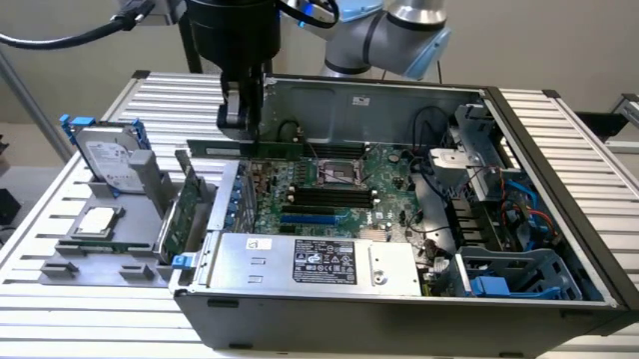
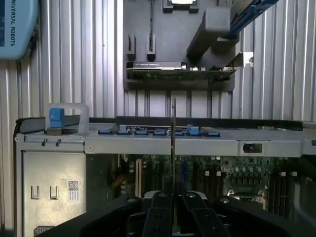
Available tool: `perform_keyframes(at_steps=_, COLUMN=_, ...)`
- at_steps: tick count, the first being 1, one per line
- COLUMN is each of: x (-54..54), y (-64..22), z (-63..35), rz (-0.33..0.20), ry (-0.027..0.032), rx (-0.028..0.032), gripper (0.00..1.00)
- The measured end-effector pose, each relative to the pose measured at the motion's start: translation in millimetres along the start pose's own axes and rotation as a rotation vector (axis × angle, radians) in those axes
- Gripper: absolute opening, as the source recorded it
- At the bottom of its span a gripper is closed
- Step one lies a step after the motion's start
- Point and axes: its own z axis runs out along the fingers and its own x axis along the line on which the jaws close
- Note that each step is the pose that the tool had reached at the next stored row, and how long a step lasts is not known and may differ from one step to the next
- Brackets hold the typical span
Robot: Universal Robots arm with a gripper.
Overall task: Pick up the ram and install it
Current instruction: 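Insert the ram into the slot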
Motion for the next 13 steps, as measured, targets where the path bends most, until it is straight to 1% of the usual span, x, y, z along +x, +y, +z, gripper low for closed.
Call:
perform_keyframes(at_steps=6, x=-10.9, y=-23.7, z=2.1, rz=0.0, ry=0.0, rx=-0.0001, gripper=0.0)
perform_keyframes(at_steps=13, x=-24.3, y=-55.5, z=12.8, rz=0.0, ry=0.0001, rx=-0.0002, gripper=0.0)
